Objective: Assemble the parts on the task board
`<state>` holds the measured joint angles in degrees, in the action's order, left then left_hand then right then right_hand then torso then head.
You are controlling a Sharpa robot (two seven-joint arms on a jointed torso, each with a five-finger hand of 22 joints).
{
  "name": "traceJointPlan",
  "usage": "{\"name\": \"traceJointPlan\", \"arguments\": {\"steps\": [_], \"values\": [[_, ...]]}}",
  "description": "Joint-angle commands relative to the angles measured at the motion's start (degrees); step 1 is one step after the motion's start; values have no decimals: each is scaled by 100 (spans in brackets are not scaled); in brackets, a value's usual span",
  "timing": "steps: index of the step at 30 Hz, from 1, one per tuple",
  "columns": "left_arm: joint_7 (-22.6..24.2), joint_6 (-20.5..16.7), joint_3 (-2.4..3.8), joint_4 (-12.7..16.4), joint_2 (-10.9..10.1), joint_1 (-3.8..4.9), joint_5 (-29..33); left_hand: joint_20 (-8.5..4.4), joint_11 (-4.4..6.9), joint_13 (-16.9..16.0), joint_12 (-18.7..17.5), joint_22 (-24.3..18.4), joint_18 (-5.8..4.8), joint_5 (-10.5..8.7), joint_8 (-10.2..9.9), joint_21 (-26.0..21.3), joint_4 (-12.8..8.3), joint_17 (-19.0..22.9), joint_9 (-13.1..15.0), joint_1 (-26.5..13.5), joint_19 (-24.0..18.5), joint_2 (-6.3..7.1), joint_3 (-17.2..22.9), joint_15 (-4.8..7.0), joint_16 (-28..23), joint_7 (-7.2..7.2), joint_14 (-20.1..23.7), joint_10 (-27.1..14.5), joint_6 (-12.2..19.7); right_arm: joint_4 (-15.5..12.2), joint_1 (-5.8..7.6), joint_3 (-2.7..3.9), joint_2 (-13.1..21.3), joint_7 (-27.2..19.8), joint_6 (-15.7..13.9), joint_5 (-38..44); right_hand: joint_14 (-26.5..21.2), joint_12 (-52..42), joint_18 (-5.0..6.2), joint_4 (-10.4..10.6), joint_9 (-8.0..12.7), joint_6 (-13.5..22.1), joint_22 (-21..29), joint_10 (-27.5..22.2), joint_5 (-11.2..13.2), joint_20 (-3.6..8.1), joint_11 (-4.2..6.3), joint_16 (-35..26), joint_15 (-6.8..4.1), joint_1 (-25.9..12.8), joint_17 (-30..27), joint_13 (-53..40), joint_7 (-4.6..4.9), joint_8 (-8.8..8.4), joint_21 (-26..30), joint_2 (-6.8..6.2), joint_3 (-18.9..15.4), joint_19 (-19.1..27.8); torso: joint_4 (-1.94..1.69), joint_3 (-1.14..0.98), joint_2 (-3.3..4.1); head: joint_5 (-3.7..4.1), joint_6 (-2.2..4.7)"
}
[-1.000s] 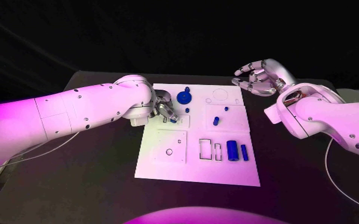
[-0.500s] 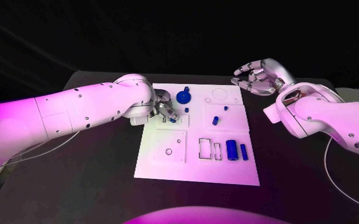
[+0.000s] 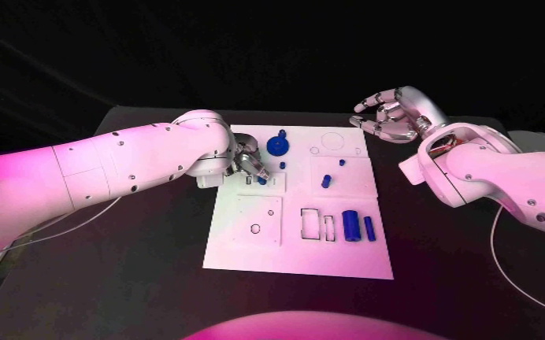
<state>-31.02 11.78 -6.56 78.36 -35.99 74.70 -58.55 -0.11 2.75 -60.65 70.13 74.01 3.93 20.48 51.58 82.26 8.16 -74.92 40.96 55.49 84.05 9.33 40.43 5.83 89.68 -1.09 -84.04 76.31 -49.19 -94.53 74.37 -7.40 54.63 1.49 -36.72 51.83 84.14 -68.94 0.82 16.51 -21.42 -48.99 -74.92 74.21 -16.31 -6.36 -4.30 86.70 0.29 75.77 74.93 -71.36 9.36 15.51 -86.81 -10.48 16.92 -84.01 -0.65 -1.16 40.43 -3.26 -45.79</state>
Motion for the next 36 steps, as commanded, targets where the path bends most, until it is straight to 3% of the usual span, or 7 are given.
{"name": "traceJointPlan", "arguments": {"steps": [1, 24, 33, 36], "values": [[-8, 212, -26, 2, 35, -38, 60, -27, 20, -4, 38, 11, -71, -24, 9, 24, 28, -1508, -18, -69, 1, 7, -54, 35, 32, 18, -596, 5, -32, -12, -3, 0, 4, -40, 45, 27, 387, 22, 11, 10, -6, 29, -1286, -50, 15, 39, 9, -18, -34, -72, 707, 13, -26, 32, 18, -3, 20, -410, -2, 2, -5, 7, -9], [-11, 298, -29, -24, 29, -38, 61, -31, 28, 6, 45, 19, -72, -35, 36, 21, 162, -1508, -66, -148, 6, 83, -361, 42, 32, 28, -596, 7, -60, -25, -3, 0, 25, -40, 40, 26, 383, 63, 16, 10, -4, 42, -1273, -74, 87, 43, 13, -31, -38, -157, 688, 61, -32, 52, 41, -3, -2, -400, -5, 4, -8, 14, -25], [0, 184, -25, 1, 3, -38, 48, -42, 27, 7, 66, 22, -72, -63, 68, 9, 566, -1508, -165, -253, 11, 174, -1077, 44, 32, 27, -596, 9, -87, -18, -3, 0, 23, -44, 31, 26, 385, 69, 17, 12, -2, 58, -1270, -71, 195, 48, 16, -37, -42, -251, 686, 82, -37, 77, 46, -3, -40, -401, 2, 4, -9, 4, -17], [0, 166, -24, 6, -3, -38, 45, -44, 28, 2, 72, 30, -73, -70, 71, 12, 607, -1508, -174, -249, 15, 180, -1145, 43, 32, 28, -596, 12, -88, -17, -3, 0, 24, -45, 30, 26, 384, 69, 17, 13, -2, 59, -1271, -71, 203, 48, 17, -38, -42, -261, 684, 84, -38, 80, 46, -5, -45, -401, 4, 3, -7, 7, -18]]}}
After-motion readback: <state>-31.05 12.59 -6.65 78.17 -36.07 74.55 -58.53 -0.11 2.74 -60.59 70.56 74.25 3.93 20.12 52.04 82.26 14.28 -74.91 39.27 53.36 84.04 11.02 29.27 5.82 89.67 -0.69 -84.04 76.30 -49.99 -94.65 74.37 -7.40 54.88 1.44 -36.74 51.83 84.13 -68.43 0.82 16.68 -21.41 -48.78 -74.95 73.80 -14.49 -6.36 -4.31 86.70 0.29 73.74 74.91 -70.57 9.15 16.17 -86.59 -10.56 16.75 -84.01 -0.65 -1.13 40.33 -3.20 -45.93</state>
